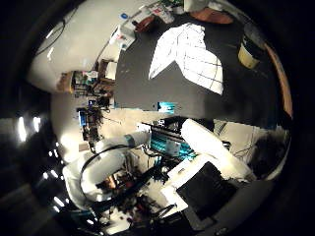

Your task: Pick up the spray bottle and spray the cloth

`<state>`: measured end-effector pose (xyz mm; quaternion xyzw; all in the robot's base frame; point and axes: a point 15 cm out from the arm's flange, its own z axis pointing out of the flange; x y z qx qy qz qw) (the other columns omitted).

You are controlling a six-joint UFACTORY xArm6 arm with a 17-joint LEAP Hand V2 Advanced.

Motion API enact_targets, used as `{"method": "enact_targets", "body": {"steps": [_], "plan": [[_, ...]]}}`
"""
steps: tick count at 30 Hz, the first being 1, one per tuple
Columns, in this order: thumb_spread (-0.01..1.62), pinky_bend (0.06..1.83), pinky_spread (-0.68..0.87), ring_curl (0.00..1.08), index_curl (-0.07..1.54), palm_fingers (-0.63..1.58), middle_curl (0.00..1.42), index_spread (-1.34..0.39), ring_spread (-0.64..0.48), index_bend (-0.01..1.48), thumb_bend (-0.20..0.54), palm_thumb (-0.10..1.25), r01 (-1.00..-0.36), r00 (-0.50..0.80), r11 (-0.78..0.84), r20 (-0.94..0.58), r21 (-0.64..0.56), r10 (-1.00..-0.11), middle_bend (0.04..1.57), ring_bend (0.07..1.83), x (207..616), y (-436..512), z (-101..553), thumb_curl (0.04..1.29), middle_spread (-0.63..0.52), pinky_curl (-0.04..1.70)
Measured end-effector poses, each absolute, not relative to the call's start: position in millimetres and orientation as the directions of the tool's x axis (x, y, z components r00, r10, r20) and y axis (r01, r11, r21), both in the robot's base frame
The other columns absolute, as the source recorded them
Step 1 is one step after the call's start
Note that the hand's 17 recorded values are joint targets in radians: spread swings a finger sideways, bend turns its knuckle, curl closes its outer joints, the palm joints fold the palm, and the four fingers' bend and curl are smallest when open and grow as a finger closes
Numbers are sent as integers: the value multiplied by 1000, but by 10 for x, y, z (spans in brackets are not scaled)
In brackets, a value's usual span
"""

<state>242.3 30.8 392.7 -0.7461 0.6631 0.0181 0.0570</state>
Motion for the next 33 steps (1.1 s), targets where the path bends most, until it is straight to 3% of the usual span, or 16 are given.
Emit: {"method": "enact_targets", "body": {"steps": [16, 33], "plan": [[1125, 314, 403, 259, 296, 202, 328, -300, 196, 164, -19, 765, -996, 91, -88, -130, -26, -987, 195, 226, 2156, 57, 3691, 326, 79, 309], [1125, 331, 406, 259, 293, 203, 334, -294, 196, 165, -19, 765, -1000, 13, -10, -138, -25, -990, 195, 225, 2165, -474, 3605, 326, 79, 304]]}}
